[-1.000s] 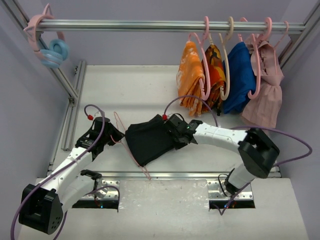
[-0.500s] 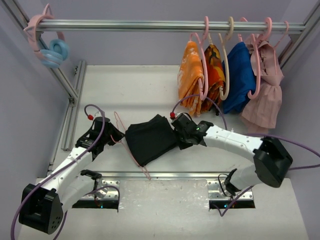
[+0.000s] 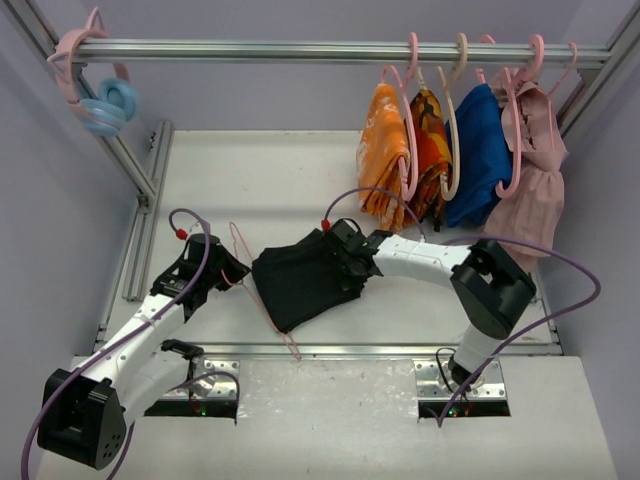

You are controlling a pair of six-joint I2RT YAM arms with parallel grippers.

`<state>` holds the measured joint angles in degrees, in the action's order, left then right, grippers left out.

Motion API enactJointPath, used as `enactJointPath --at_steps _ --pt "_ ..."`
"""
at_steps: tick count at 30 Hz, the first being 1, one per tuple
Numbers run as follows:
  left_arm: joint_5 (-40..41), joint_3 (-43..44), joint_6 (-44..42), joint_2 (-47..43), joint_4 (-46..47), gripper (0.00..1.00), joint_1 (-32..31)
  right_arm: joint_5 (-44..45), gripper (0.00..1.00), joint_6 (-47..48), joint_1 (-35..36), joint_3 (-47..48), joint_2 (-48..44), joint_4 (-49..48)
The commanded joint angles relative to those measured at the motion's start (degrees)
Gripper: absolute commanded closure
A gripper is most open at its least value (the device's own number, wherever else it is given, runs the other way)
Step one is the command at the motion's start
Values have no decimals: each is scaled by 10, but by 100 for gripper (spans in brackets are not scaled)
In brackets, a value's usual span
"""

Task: Place the trousers on the hanger
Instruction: Place the hanger at the clothesline.

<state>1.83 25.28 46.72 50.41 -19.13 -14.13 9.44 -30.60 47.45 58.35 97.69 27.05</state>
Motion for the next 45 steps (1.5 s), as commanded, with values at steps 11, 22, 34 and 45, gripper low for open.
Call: enactJointPath --at_steps 11,22,34,45 --pt "26 -25 -46 15 9 100 9 31 100 25 4 104 -27 71" --pt "9 -35 -41 12 14 100 9 53 100 62 -32 270 122 101" --pt "-58 -83 9 -45 7 100 9 38 100 85 -91 393 360 53" --pt "-90 -18 12 -85 -41 100 9 10 43 128 27 356 63 104"
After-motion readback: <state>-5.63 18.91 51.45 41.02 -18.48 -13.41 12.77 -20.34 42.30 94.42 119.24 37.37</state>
